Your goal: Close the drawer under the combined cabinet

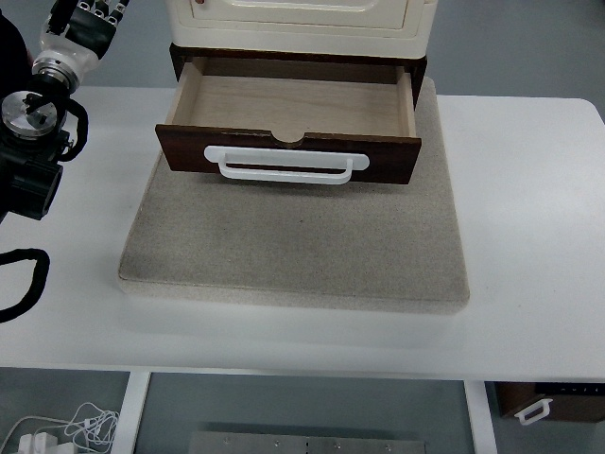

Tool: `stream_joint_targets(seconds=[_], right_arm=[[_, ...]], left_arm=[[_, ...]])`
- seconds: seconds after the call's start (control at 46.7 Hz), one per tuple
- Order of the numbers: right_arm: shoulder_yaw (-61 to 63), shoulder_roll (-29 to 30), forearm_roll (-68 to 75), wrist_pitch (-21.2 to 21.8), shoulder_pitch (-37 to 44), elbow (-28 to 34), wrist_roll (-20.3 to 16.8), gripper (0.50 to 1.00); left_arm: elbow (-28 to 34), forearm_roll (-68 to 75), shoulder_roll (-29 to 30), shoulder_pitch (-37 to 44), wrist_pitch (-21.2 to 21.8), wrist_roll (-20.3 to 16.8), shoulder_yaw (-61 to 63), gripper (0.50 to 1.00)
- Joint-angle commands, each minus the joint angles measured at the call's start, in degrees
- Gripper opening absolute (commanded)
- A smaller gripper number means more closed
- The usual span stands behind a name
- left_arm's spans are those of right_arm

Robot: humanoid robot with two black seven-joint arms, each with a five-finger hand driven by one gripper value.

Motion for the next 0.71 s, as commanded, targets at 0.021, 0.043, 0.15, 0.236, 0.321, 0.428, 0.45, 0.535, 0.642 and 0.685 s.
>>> stream_joint_targets(seconds=[0.021, 0.043, 0.15, 0.236, 0.321, 0.428, 0.45, 0.535, 0.642, 0.685], right_arm=[[0.0, 0.0, 0.0, 0.0, 0.0, 0.0, 0.0, 0.952], [0.0, 0.0, 0.0, 0.0, 0.0, 0.0, 0.0, 0.952], [0.0, 0.0, 0.0, 0.0, 0.0, 0.0, 0.0, 0.952], [0.0, 0.0, 0.0, 0.0, 0.0, 0.0, 0.0, 0.952], [0.0, 0.0, 0.0, 0.0, 0.0, 0.0, 0.0, 0.952], [0.0, 0.0, 0.0, 0.0, 0.0, 0.0, 0.0, 0.952], [0.0, 0.0, 0.0, 0.0, 0.0, 0.0, 0.0, 0.952], [0.0, 0.0, 0.0, 0.0, 0.0, 0.0, 0.0, 0.952], [0.0, 0.0, 0.0, 0.0, 0.0, 0.0, 0.0, 0.952], [0.0, 0.0, 0.0, 0.0, 0.0, 0.0, 0.0, 0.952]], left_arm=[[-0.02, 0.0, 0.02, 0.0, 0.01, 0.0, 0.0, 0.996], [-0.02, 0.0, 0.02, 0.0, 0.01, 0.0, 0.0, 0.996], [-0.02, 0.0, 0.02, 0.0, 0.01, 0.0, 0.0, 0.996], [0.07, 0.0, 0.02, -0.09, 0.01, 0.0, 0.0, 0.996], [0.07, 0.0, 0.02, -0.09, 0.01, 0.0, -0.09, 0.996], [0.07, -0.35, 0.11, -0.18, 0.01, 0.0, -0.35, 0.996], [0.07, -0.44, 0.11, -0.18, 0.01, 0.0, -0.35, 0.996], [0.07, -0.35, 0.11, -0.35, 0.01, 0.0, -0.35, 0.996], [0.07, -0.35, 0.11, -0.44, 0.01, 0.0, -0.35, 0.996], [-0.01, -0.35, 0.02, -0.44, 0.01, 0.0, -0.44, 0.996]])
